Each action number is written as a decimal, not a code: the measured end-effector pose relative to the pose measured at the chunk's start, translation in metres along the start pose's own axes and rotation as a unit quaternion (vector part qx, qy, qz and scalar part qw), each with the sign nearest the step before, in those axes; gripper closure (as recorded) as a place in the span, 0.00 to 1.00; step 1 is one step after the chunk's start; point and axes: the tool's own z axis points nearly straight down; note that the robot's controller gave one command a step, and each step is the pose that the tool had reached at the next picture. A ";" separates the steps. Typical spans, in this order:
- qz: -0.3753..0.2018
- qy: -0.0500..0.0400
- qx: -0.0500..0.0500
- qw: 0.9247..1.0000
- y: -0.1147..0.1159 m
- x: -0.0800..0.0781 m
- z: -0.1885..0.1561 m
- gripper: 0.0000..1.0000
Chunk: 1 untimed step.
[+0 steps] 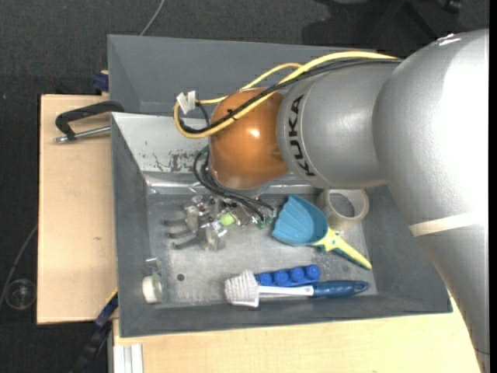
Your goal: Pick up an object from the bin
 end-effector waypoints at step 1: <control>0.000 0.000 0.000 1.000 0.000 0.000 0.000 1.00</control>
Offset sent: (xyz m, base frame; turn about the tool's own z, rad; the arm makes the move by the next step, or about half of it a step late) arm 0.0001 0.0000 0.0306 0.0000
